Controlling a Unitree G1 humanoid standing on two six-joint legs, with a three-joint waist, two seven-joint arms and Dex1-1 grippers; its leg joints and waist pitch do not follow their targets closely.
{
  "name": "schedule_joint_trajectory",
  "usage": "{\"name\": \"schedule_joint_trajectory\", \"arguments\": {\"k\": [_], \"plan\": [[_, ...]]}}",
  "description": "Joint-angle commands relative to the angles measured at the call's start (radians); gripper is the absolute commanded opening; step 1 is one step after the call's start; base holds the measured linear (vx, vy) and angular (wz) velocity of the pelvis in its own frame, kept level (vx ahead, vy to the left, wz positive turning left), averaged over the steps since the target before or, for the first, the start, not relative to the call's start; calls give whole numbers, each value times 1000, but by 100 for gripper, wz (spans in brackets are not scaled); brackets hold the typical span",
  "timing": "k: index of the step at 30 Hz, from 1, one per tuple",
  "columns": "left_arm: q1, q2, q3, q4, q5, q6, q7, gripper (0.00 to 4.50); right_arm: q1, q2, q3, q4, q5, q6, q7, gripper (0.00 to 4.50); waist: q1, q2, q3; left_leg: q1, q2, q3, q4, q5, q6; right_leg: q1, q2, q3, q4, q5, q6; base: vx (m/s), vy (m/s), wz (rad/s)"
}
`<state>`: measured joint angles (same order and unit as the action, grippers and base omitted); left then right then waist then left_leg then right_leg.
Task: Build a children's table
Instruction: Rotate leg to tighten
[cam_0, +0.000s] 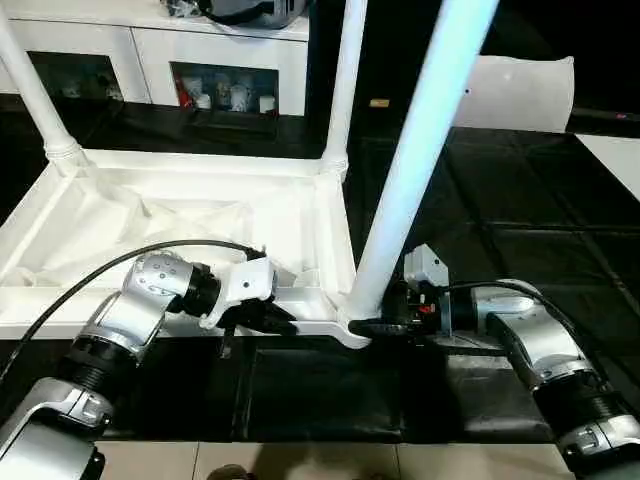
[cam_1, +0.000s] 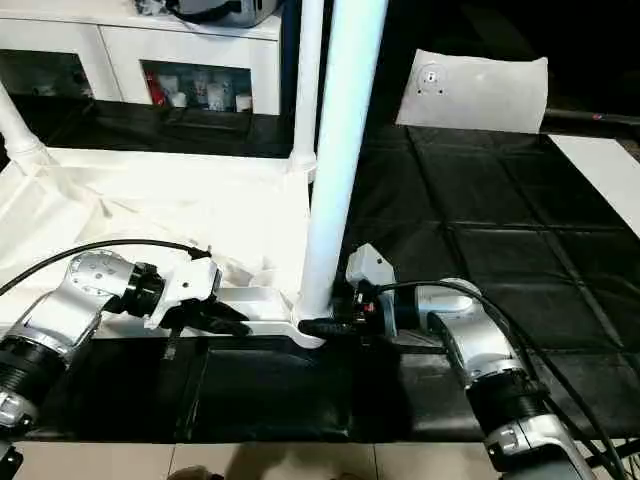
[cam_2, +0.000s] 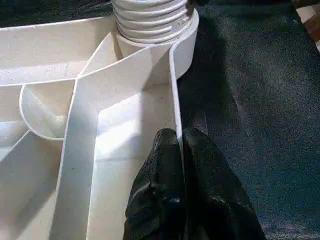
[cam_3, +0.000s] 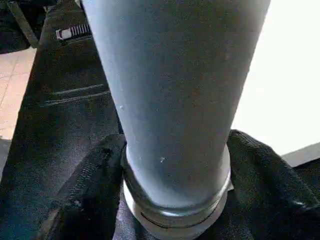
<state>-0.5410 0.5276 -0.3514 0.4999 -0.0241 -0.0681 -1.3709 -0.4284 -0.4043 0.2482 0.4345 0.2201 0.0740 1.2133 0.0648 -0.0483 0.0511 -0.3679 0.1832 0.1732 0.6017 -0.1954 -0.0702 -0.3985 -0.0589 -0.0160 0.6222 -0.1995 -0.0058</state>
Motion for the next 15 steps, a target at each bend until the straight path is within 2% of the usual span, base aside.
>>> {"name": "schedule_joint_trajectory", "arguments": {"k": [1,4,8,10,11,12,13,15], "plan": [[-1,-16,-38,-1,12,-27,-37,0,-2,-4,17,4,-18,-5,21,280,-5,2,-62,15,45,-4,-70,-143,49,45,-68,32,-62,-100,-251,0,0,0],[2,-32,-17,-4,-5,5,-8,0,27,2,12,-29,4,20,23,277,-4,6,-62,16,45,-4,-71,-147,47,45,-69,32,-63,-103,-252,0,0,0],[3,-60,11,-9,-15,50,57,0,70,15,-1,-68,28,49,4,276,3,5,-63,17,46,-4,-71,-146,48,45,-69,32,-63,-94,-251,0,0,0],[-2,-88,31,-4,-6,83,136,0,98,51,-25,-87,48,83,-64,276,5,6,-60,17,46,-3,-73,-154,47,41,-68,33,-65,-106,-248,0,0,0],[-4,-92,33,-3,-4,86,147,0,101,57,-29,-87,49,86,-76,276,8,3,-58,17,45,-6,-75,-178,35,42,-70,32,-70,-157,-237,0,0,0],[-8,-137,64,-5,-11,134,238,0,113,116,-56,-73,34,104,-210,276,6,9,-54,20,46,-6,-80,-203,16,36,-70,34,-75,-205,-227,0,0,0],[-9,-141,67,-5,-11,139,247,0,114,122,-59,-71,32,105,-224,276,3,6,-53,20,44,-5,-80,-219,7,35,-69,34,-78,-236,-219,0,0,0],[-19,-245,113,-23,-21,218,412,0,109,241,-112,-28,22,133,-440,276,2,6,-54,23,42,-9,-80,-250,-13,33,-73,34,-85,-324,-195,0,0,0]]}}
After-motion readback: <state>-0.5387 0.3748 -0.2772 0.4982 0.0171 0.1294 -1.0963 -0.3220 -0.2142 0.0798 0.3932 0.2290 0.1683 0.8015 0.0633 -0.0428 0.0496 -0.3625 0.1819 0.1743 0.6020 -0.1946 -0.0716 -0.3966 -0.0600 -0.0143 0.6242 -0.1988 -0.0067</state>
